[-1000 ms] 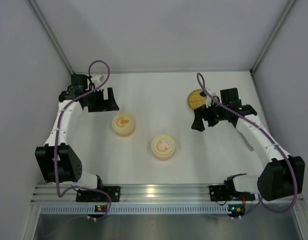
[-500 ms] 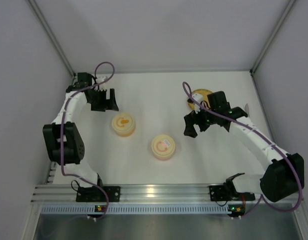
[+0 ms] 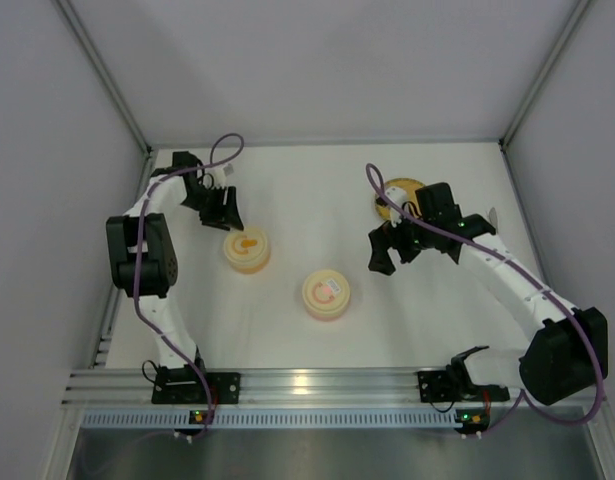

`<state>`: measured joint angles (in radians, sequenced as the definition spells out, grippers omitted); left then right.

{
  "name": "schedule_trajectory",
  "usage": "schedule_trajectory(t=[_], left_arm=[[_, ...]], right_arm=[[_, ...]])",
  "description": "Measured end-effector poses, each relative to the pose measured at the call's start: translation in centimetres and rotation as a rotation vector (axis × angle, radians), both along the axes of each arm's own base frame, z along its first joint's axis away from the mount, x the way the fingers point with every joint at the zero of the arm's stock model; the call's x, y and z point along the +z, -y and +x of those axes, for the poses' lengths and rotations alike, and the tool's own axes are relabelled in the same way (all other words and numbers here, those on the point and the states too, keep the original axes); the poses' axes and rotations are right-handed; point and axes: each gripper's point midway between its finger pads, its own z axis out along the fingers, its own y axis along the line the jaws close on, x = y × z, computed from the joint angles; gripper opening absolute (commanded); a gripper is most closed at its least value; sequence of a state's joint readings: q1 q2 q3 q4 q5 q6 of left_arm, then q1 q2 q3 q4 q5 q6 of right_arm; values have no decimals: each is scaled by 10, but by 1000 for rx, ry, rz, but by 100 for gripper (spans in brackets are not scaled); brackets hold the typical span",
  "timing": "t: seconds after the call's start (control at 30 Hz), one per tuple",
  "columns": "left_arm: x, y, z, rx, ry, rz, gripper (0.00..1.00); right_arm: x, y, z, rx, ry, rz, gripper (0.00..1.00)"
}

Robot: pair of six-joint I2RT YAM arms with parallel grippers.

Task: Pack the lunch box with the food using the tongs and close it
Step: Move the packing box to the center of the board.

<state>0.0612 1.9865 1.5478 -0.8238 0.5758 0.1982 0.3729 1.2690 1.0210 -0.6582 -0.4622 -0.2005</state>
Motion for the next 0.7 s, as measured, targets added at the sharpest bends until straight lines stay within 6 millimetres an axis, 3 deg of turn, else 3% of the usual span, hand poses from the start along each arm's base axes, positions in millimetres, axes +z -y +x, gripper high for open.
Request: schedule_trajectory(t=[0.27,0.53,0.7], left_arm=[[-9,24,-21,-99,-3,-10,42],[-11,77,-84,-262,-55,-53,37],[-12,93,-119,-327,-90,-62,36]], right_arm=[[0,7,4,-21,0,-3,99],[-1,16,8,-52,-4,-2,99],[-1,20,9,-57,-5,-2,99]])
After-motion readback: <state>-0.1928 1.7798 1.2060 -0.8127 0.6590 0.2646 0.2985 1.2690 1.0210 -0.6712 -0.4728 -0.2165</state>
